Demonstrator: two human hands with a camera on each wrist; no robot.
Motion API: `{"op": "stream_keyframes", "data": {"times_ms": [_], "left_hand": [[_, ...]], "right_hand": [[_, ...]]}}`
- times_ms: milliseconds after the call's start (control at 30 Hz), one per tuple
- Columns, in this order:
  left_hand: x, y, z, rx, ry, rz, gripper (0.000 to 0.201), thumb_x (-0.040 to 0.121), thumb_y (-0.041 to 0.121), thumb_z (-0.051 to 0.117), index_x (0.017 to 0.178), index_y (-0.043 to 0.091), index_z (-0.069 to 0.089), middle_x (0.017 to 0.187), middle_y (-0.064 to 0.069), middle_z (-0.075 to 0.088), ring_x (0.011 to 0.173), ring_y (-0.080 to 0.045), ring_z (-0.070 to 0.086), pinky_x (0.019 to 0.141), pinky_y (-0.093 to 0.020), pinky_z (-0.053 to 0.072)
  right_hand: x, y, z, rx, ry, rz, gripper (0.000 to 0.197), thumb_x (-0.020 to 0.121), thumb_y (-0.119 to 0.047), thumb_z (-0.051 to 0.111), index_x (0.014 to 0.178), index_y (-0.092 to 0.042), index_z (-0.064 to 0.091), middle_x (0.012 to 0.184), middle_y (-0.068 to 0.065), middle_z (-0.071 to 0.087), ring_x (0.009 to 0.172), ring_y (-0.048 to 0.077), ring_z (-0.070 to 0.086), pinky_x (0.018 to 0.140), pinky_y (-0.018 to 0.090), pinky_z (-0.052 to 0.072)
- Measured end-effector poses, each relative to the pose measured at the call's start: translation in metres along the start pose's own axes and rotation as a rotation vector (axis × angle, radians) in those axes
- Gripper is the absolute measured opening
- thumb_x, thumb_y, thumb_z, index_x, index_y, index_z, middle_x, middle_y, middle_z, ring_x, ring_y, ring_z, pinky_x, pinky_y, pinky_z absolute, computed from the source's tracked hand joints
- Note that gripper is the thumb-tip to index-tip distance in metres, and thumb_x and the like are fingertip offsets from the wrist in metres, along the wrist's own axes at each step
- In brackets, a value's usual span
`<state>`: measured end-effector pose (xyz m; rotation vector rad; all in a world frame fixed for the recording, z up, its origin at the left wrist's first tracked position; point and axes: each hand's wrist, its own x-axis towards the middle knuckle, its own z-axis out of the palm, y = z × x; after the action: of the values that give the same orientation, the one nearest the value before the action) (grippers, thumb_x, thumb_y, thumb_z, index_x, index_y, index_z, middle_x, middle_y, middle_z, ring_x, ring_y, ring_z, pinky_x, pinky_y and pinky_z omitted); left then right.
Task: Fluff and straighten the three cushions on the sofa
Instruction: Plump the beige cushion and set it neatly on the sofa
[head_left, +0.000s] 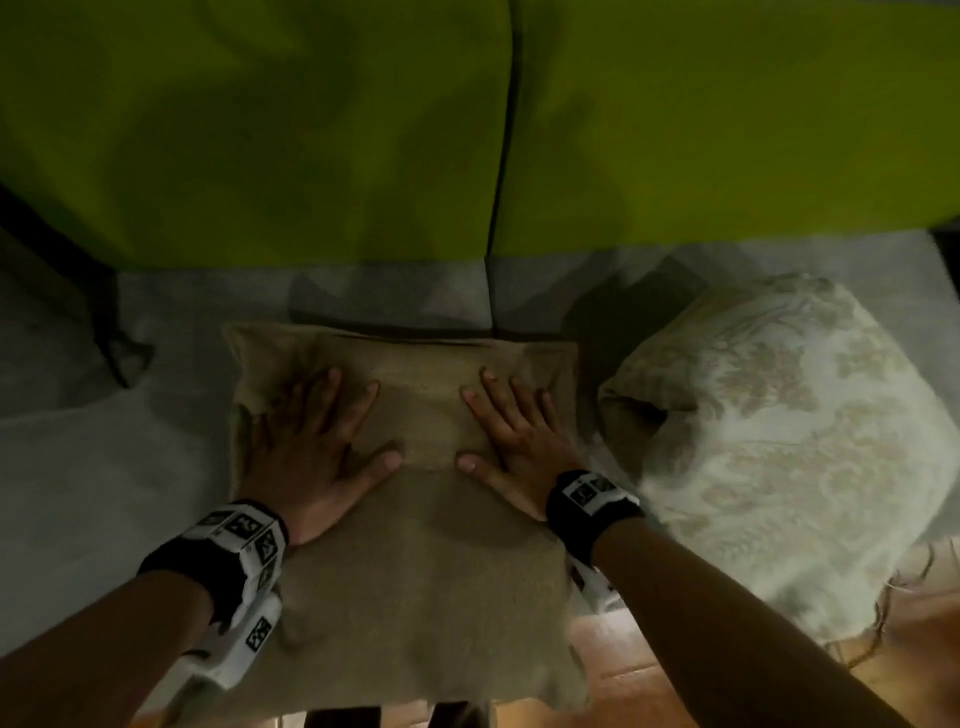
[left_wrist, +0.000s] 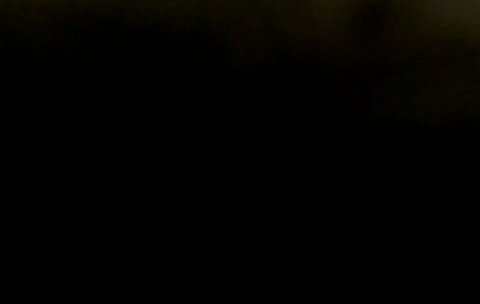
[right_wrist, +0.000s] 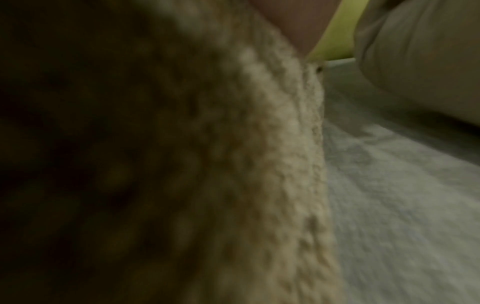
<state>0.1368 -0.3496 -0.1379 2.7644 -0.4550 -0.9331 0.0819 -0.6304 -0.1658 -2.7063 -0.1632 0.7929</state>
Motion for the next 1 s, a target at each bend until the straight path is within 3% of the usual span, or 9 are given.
{"op": "stream_keyframes", "data": {"times_ms": [100, 233, 300, 367, 467, 633, 833, 900, 1000], "left_hand": [[0.009, -0.001, -0.01, -0.007, -0.063, -0.018, 0.084, 0.071, 0.095, 0.006, 0.14, 0.061, -0.027, 0.16, 0.015, -0.031, 0.151, -0.021, -0.019, 0.119, -0.061, 0.0], [0.0, 0.005, -0.028, 0.049, -0.049, 0.007, 0.085, 0.075, 0.092, 0.005, 0.144, 0.055, -0.027, 0.161, 0.007, -0.031, 0.15, -0.026, -0.024, 0.119, -0.061, 0.001], [-0.014, 0.009, -0.039, 0.086, 0.077, 0.083, 0.084, 0.083, 0.086, 0.012, 0.152, 0.047, -0.016, 0.165, 0.0, -0.022, 0.15, -0.028, -0.02, 0.118, -0.06, 0.002], [-0.028, 0.007, -0.047, 0.097, 0.156, 0.242, 0.074, 0.093, 0.07, 0.024, 0.156, 0.039, 0.003, 0.167, -0.007, -0.003, 0.152, -0.034, -0.004, 0.117, -0.062, 0.011], [-0.04, -0.013, -0.041, 0.132, 0.063, 0.419, 0.062, 0.099, 0.061, 0.021, 0.156, 0.043, 0.008, 0.167, -0.002, 0.007, 0.153, -0.032, 0.008, 0.114, -0.064, 0.024], [-0.034, -0.042, -0.015, 0.129, -0.026, 0.235, 0.069, 0.091, 0.076, 0.008, 0.154, 0.049, 0.001, 0.167, 0.005, -0.003, 0.154, -0.027, 0.003, 0.12, -0.057, 0.015], [-0.016, -0.042, -0.023, 0.112, -0.039, 0.158, 0.077, 0.078, 0.086, -0.005, 0.147, 0.056, -0.019, 0.165, 0.008, -0.018, 0.153, -0.021, -0.006, 0.122, -0.05, 0.014], [-0.024, -0.04, -0.046, 0.09, -0.009, 0.196, 0.078, 0.081, 0.084, -0.001, 0.152, 0.052, -0.008, 0.166, 0.006, -0.008, 0.153, -0.021, 0.004, 0.122, -0.047, 0.016], [-0.028, -0.026, -0.082, 0.047, 0.142, 0.31, 0.072, 0.093, 0.073, 0.013, 0.152, 0.036, 0.03, 0.164, 0.0, 0.019, 0.145, -0.027, 0.03, 0.115, -0.05, 0.03]], "right_hand": [[0.009, 0.013, -0.008, 0.157, -0.089, 0.141, 0.084, 0.084, -0.091, 0.018, 0.153, -0.056, -0.016, 0.169, -0.015, -0.014, 0.156, 0.015, -0.01, 0.122, 0.058, -0.009], [-0.003, 0.011, -0.042, 0.177, -0.031, 0.286, 0.09, 0.09, -0.086, 0.013, 0.162, -0.036, -0.003, 0.171, -0.01, -0.007, 0.157, 0.016, -0.007, 0.125, 0.054, -0.004], [-0.025, -0.006, -0.06, 0.073, 0.176, 0.169, 0.076, 0.101, -0.069, 0.02, 0.163, -0.029, -0.001, 0.171, -0.004, -0.008, 0.156, 0.018, -0.012, 0.126, 0.055, -0.002], [-0.05, -0.025, -0.066, -0.011, 0.309, -0.139, 0.07, 0.104, -0.057, 0.032, 0.162, -0.031, 0.002, 0.172, 0.002, -0.002, 0.157, 0.026, -0.009, 0.124, 0.061, -0.002], [-0.062, -0.032, -0.042, -0.138, 0.161, -0.388, 0.07, 0.102, -0.062, 0.034, 0.159, -0.043, -0.003, 0.172, -0.004, -0.009, 0.156, 0.031, -0.014, 0.123, 0.06, -0.006], [-0.024, 0.001, -0.007, 0.168, -0.052, -0.02, 0.082, 0.089, -0.083, 0.034, 0.151, -0.061, -0.014, 0.166, -0.015, -0.026, 0.154, 0.025, -0.023, 0.124, 0.059, -0.003], [-0.018, 0.04, -0.027, 0.479, -0.116, 0.331, 0.091, 0.084, -0.092, 0.018, 0.158, -0.046, -0.004, 0.172, -0.003, 0.004, 0.157, 0.025, 0.013, 0.126, 0.05, 0.011], [-0.028, 0.035, -0.048, 0.467, -0.052, 0.305, 0.081, 0.094, -0.079, 0.023, 0.161, -0.038, 0.0, 0.171, 0.001, 0.009, 0.155, 0.023, 0.018, 0.126, 0.045, 0.015], [-0.035, 0.002, -0.084, 0.297, 0.283, 0.079, 0.066, 0.106, -0.053, 0.031, 0.163, -0.027, 0.01, 0.171, 0.002, 0.007, 0.157, 0.019, 0.006, 0.128, 0.041, 0.008]]}}
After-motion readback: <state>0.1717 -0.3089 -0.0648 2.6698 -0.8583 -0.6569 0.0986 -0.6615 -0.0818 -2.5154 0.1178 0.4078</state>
